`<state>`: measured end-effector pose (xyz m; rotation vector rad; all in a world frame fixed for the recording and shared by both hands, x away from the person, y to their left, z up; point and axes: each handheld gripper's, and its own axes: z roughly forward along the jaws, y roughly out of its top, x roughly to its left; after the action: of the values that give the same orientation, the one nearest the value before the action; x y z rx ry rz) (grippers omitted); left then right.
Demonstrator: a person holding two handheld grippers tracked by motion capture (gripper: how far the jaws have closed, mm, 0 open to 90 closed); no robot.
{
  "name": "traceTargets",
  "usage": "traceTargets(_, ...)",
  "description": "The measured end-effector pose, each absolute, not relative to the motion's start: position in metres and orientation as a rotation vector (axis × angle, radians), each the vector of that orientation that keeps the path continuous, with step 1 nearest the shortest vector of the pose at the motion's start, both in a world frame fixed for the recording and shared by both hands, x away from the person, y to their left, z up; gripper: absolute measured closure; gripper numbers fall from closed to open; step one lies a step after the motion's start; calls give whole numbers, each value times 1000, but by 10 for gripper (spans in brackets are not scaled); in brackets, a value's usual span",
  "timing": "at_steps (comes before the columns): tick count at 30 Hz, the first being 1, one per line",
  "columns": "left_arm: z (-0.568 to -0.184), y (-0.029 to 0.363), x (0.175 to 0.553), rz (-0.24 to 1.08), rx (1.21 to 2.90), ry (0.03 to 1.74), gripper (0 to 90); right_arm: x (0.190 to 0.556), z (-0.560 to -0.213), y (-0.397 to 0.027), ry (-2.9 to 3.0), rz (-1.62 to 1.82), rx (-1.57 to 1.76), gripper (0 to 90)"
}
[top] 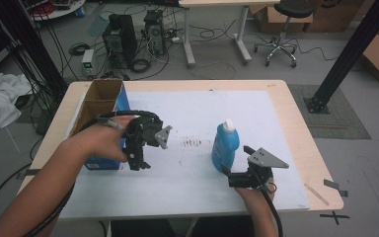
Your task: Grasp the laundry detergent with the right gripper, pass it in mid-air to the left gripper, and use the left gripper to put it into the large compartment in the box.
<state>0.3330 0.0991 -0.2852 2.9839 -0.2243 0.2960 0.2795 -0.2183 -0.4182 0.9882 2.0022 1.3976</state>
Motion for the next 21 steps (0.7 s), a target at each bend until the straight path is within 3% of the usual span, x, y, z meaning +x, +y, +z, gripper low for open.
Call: traceTargets(21,-285,106,332,297,2984,-198,1,293,-429,-186,1890,1342,1040,0)
